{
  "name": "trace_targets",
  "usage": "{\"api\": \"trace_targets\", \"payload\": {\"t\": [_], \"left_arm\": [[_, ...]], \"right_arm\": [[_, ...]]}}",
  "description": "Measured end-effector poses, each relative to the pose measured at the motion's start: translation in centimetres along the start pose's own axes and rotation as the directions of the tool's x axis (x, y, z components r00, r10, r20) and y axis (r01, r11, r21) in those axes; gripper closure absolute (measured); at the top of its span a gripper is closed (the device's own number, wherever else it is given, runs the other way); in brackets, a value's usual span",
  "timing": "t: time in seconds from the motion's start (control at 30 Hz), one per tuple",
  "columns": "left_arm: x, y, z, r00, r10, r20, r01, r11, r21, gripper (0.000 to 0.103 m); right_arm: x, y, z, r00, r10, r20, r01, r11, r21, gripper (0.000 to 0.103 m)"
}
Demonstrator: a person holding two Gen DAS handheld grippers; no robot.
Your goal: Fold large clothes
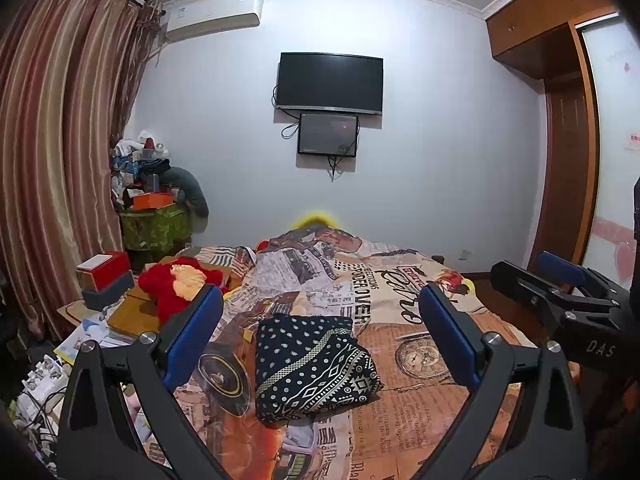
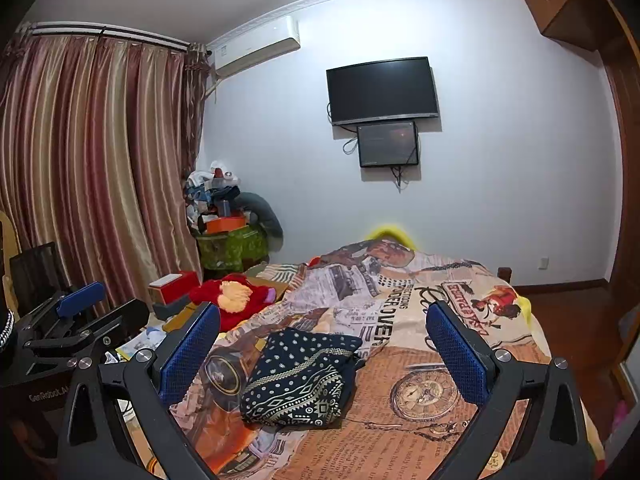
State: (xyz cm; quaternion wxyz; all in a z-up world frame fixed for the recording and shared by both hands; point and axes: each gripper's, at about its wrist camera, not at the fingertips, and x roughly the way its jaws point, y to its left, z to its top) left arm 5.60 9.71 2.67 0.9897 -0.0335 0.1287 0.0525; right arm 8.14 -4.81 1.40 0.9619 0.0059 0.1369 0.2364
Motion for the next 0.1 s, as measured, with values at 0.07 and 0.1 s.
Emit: {"api": "trace_targets", "payload": {"t": [0.07,0.1], "left_arm": [[-0.02,0.06,0.0,1.0,-0.002,-0.001,0.002,1.0,0.001,0.004],[0.0,0.05,-0.01,1.0,-0.004,-0.002,0.004,1.0,0.0,0.004]], "right_arm": [[0.01,0.0,0.01,1.0,-0.001,0.001,0.001,1.0,0.0,0.0],[-0.01,0.05,0.05,1.0,-0.003,0.001,0.003,1.0,0.001,0.0]]}}
